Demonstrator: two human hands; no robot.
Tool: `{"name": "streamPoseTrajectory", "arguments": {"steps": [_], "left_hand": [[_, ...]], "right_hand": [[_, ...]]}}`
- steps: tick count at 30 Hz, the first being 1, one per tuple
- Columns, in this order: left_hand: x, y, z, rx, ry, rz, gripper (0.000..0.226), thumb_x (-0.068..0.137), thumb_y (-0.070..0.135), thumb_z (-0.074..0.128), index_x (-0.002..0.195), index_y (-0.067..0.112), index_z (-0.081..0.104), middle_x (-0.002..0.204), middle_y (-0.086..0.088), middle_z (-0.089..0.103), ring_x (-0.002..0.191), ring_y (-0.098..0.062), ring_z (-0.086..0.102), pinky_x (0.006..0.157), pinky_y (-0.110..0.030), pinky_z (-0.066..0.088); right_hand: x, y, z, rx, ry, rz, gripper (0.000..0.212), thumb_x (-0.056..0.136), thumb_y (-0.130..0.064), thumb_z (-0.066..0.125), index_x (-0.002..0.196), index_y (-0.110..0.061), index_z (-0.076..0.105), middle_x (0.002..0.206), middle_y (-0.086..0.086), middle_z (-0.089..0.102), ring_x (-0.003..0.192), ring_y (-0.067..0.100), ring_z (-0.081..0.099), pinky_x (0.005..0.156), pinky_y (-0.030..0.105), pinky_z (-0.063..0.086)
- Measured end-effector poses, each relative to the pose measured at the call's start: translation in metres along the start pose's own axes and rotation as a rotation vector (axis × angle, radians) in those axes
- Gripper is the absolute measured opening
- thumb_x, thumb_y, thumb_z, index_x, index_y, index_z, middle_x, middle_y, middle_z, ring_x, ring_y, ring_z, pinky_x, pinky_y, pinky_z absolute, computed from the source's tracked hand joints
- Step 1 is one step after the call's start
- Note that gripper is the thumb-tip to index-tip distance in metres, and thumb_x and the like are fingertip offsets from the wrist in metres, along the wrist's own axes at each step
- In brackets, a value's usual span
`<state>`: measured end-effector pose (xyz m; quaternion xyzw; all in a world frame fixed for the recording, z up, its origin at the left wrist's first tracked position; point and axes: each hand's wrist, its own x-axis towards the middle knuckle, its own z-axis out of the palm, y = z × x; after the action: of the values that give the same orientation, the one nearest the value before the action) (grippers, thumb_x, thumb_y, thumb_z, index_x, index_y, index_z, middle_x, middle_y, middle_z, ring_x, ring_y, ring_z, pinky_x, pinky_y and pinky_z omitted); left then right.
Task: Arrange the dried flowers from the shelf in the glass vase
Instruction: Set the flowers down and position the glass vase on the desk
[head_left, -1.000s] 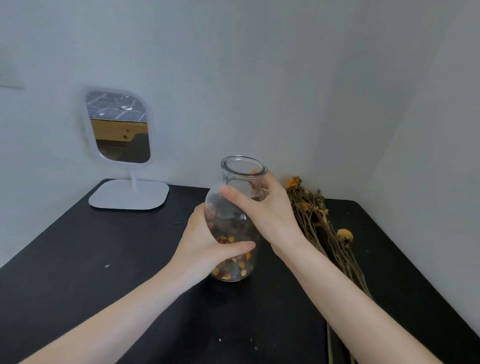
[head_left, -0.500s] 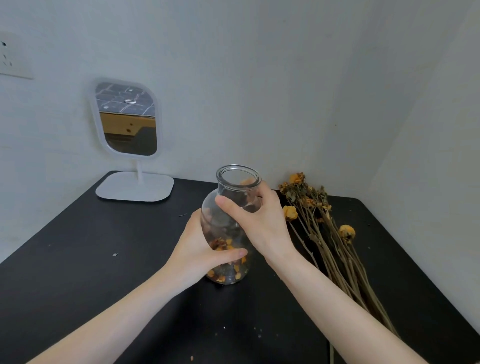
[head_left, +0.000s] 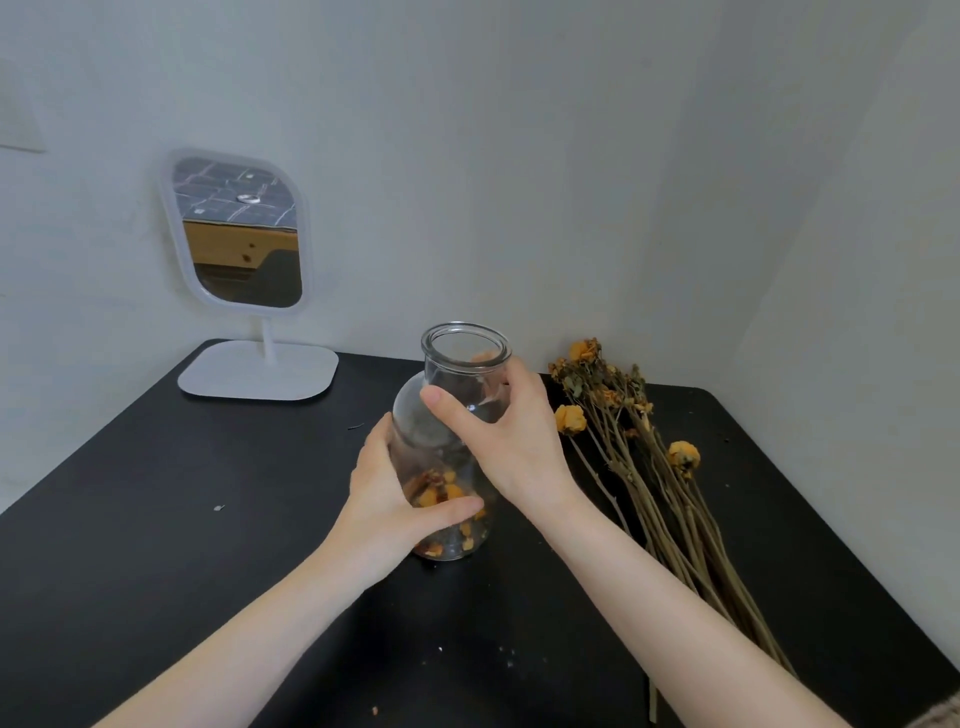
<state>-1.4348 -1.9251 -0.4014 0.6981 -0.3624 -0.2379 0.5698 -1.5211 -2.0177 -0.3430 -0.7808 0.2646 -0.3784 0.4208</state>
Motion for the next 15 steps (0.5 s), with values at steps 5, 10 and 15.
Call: {"name": "streamPoseTrajectory", "arguments": {"steps": [5, 10, 15], "left_hand": [[-0.046, -0.002, 0.008, -0.055, 0.245, -0.121, 0.083, 0.067, 0.021, 0.081, 0.133, 0.027, 0.032, 0.138, 0.004, 0.034, 0.127, -0.01, 0.036, 0.104, -0.032, 0.034], [-0.089, 0.006, 0.044, -0.082, 0.054, 0.045, 0.03, 0.076, 0.013, 0.071, 0.095, 0.031, 0.058, 0.101, 0.007, 0.058, 0.091, 0.006, 0.055, 0.07, -0.01, 0.044], [-0.06, 0.036, 0.093, 0.016, -0.262, 0.138, 0.01, 0.086, 0.025, 0.061, 0.094, 0.032, 0.059, 0.088, 0.005, 0.058, 0.08, 0.002, 0.054, 0.069, -0.007, 0.041]], "right_hand": [[-0.001, 0.01, -0.03, -0.03, -0.053, 0.06, 0.066, 0.075, -0.053, 0.065, 0.13, -0.023, 0.046, 0.127, -0.007, 0.05, 0.117, 0.007, 0.046, 0.094, 0.023, 0.04], [-0.002, 0.036, -0.092, -0.167, 0.067, 0.158, 0.041, 0.085, -0.051, 0.054, 0.117, -0.025, 0.056, 0.106, -0.015, 0.059, 0.096, -0.006, 0.053, 0.07, 0.009, 0.036], [-0.005, 0.07, -0.153, -0.308, 0.177, 0.257, 0.026, 0.089, -0.039, 0.056, 0.106, -0.021, 0.061, 0.1, -0.008, 0.062, 0.089, 0.0, 0.055, 0.065, 0.012, 0.036]]}}
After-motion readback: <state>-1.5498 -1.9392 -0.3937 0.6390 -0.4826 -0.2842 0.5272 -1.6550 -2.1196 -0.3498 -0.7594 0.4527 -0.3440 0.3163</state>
